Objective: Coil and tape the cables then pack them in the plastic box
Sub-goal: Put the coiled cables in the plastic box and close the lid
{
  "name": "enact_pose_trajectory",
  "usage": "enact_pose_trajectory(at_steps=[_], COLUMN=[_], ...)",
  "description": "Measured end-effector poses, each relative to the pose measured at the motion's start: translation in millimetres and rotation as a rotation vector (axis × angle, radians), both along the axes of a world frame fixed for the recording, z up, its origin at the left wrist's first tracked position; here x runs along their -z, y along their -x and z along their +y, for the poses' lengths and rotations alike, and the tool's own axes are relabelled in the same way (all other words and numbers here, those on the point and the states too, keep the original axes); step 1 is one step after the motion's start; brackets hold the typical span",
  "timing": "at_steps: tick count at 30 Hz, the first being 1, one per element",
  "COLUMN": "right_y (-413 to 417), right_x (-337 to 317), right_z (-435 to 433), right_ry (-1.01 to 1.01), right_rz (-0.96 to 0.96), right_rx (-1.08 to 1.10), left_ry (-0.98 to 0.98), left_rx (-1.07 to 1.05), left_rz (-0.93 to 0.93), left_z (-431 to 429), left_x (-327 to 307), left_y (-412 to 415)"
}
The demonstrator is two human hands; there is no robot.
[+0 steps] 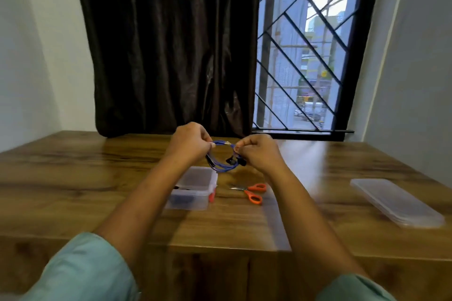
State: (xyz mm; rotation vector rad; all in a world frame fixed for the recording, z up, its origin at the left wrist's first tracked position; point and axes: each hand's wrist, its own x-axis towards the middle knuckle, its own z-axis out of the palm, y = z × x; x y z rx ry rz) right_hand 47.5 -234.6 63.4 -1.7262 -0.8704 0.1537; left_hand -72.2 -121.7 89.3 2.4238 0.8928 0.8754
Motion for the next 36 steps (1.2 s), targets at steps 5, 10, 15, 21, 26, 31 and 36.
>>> enact_pose_trajectory(at_steps=[5,10,15,21,26,31,36], right_y=[24,36,45,53,40,3,-40], right_x=[7,28,36,43,43,45,56], right_z=[53,78,89,94,79,34,-18], right_ry=[0.193,0.408,0.645,0.719,0.544,0.342,0.427], right_rz=[-0.055,-0.222,-0.483,-0.695,-0.468,-0.310,-0.209], right_rx=[-0.072,-0.054,0.030,0.105,-0.005,0.103,0.350], left_ry=[0.088,0.137,0.049,-0.106,-0.100,-0.101,-0.068], left_rx=[-0.106,-0.140,-0.166,-0.197,-0.163,-0.137,0.134], left_rz=[0.092,0.212,0.440,0.549,0.215,-0.068,-0.097], left_z=[36,55,55,52,49,31,-25], left_x=[18,42,54,59,62,60,54], left_y=[36,46,41,34,36,33,-7])
